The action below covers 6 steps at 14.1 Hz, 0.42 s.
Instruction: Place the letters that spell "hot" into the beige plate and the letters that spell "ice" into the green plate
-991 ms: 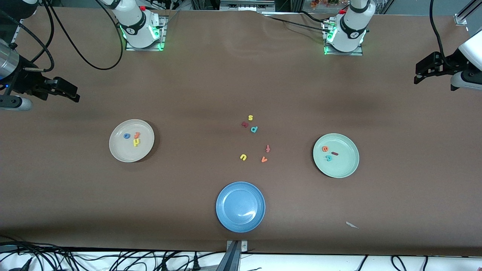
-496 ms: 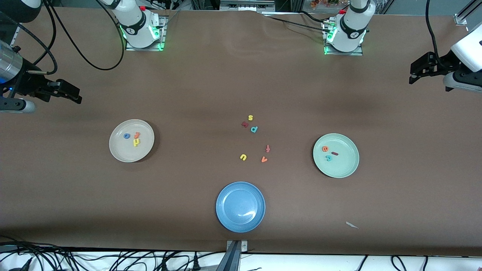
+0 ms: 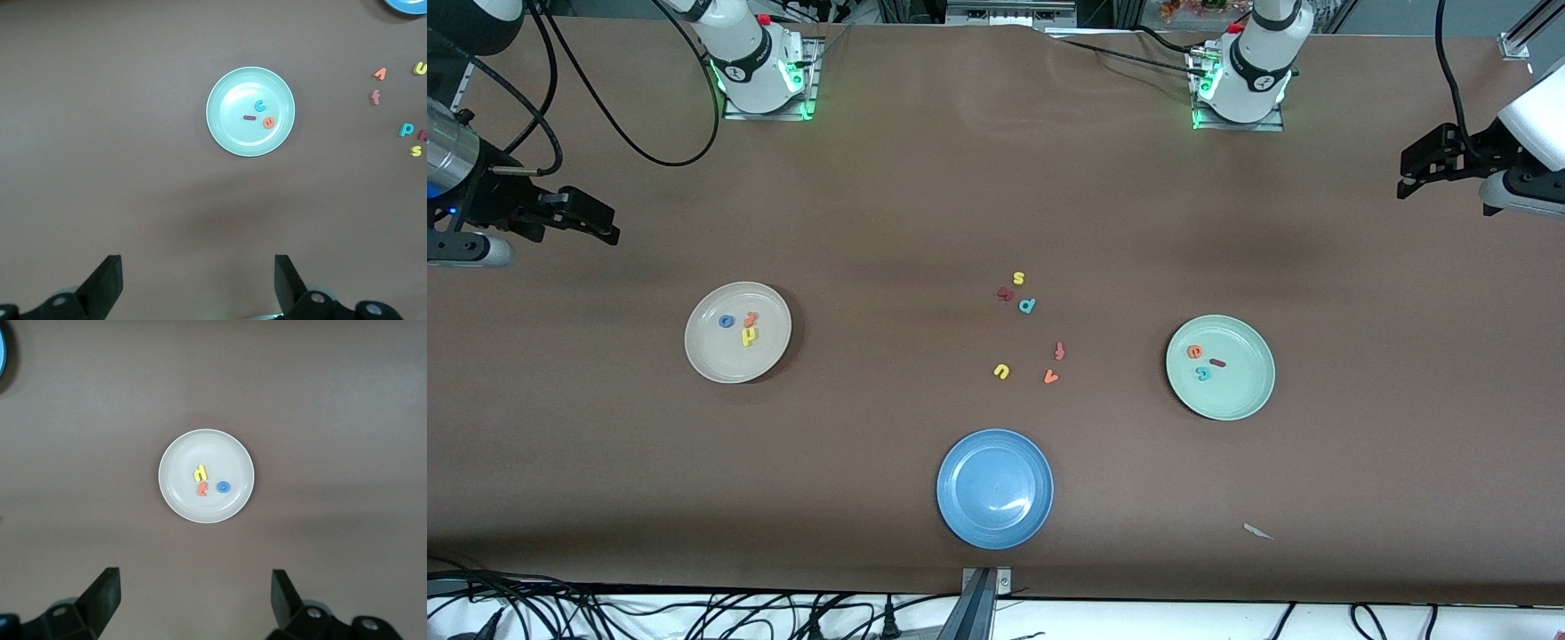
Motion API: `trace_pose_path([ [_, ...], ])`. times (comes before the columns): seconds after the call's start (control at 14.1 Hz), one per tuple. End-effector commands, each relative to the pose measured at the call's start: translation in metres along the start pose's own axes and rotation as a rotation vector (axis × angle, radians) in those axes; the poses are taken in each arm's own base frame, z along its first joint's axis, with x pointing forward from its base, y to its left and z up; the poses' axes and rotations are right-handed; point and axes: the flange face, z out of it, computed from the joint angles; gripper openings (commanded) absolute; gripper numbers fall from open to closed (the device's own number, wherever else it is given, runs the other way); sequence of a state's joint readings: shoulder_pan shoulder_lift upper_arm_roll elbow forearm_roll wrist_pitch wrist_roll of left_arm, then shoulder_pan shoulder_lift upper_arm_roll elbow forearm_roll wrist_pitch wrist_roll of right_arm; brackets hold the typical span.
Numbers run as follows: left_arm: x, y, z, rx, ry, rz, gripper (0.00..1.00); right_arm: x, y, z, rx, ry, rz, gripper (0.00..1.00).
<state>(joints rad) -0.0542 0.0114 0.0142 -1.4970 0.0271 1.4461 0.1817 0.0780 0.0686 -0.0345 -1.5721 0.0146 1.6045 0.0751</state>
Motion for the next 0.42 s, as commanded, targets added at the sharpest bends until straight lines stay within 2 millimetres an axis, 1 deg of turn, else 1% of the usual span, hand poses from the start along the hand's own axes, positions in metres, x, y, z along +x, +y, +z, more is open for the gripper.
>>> trace_pose_path([
  [0.0,-0.0012,0.0004,-0.0036,0.01,-0.007,-0.004,1.0,0.0004,0.003,-0.0032,-0.008,0.006,-0.012,1.0],
  [0.14,0.0002,0.0052,-0.0029,0.011,-0.008,0.004,1.0,0.0002,0.003,-0.0042,-0.007,0.009,-0.012,1.0],
  [0.35,0.0008,0.0052,-0.0007,0.01,-0.013,0.004,1.0,0.0003,0.003,-0.0043,-0.007,0.011,-0.012,1.0],
])
